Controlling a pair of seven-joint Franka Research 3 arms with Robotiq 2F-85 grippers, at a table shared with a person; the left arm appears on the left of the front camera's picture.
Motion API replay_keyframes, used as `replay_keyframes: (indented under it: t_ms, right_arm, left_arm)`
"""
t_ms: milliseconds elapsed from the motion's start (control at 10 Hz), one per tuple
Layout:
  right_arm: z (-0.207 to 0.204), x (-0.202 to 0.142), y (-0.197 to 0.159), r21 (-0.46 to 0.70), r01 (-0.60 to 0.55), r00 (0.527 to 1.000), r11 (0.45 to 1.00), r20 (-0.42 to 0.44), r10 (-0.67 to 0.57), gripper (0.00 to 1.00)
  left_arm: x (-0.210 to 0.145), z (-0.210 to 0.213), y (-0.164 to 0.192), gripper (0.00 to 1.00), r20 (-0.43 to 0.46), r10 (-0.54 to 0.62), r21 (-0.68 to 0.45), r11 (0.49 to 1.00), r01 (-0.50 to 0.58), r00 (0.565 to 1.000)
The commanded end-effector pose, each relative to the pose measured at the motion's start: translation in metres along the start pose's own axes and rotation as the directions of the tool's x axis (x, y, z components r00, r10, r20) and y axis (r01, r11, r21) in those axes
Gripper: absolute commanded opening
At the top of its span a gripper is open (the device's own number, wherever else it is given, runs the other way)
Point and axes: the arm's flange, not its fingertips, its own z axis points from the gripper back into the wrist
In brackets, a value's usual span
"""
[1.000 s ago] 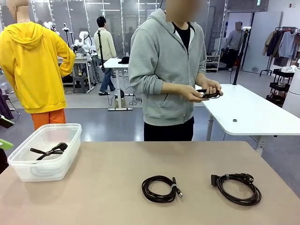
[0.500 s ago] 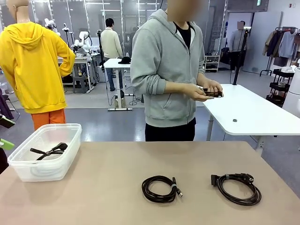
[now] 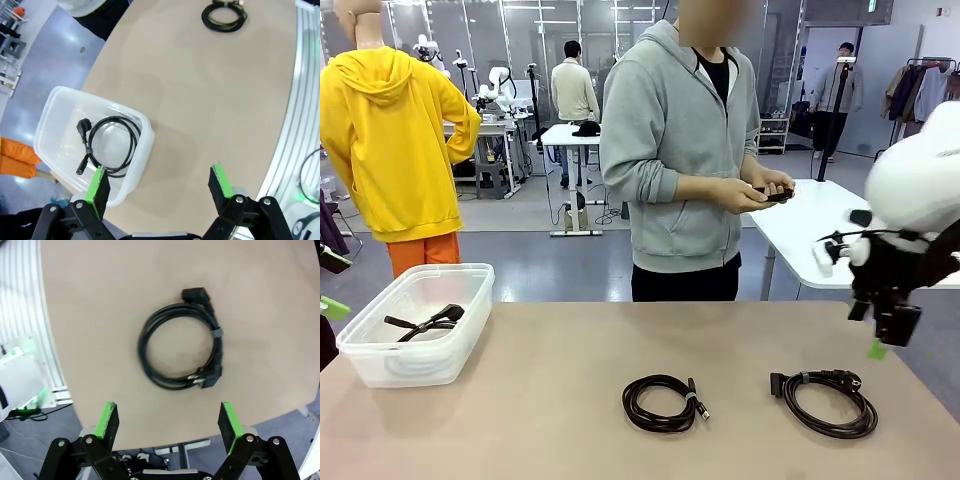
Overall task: Organize and store the cables.
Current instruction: Place the Power Cable into the Organizing box.
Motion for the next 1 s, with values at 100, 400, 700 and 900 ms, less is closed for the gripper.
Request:
replay_keyframes:
  t_ms: [100, 400, 700, 900]
  right_arm:
    - [-0.03, 0.014, -0.029, -0.018, -0.032, 0.999, 0.999, -0.008, 0.032, 1.0]
    - [-0.078, 0.019, -0.061, -0.022, -0.019, 1.0, 1.0, -0.016, 0.018, 1.0]
    - [-0.123, 0.019, -0.08, -0.024, 0.042, 0.999, 0.999, 0.003, -0.042, 1.0]
    - [-0.143, 0.02, -0.089, -0.032, 0.07, 0.997, 0.997, 0.008, -0.07, 1.0]
  left_arm:
    - [0.002, -0.002, 0.002, 1.0, 0.001, 0.016, 0.012, 1.0, -0.016, 1.0]
    - [0.002, -0.002, 0.002, 1.0, 0.001, 0.016, 0.012, 1.0, -0.016, 1.0]
    - [0.002, -0.002, 0.002, 1.0, 0.001, 0.016, 0.012, 1.0, -0.016, 1.0]
    - [0.002, -0.002, 0.002, 1.0, 0.001, 0.016, 0.012, 1.0, -0.016, 1.0]
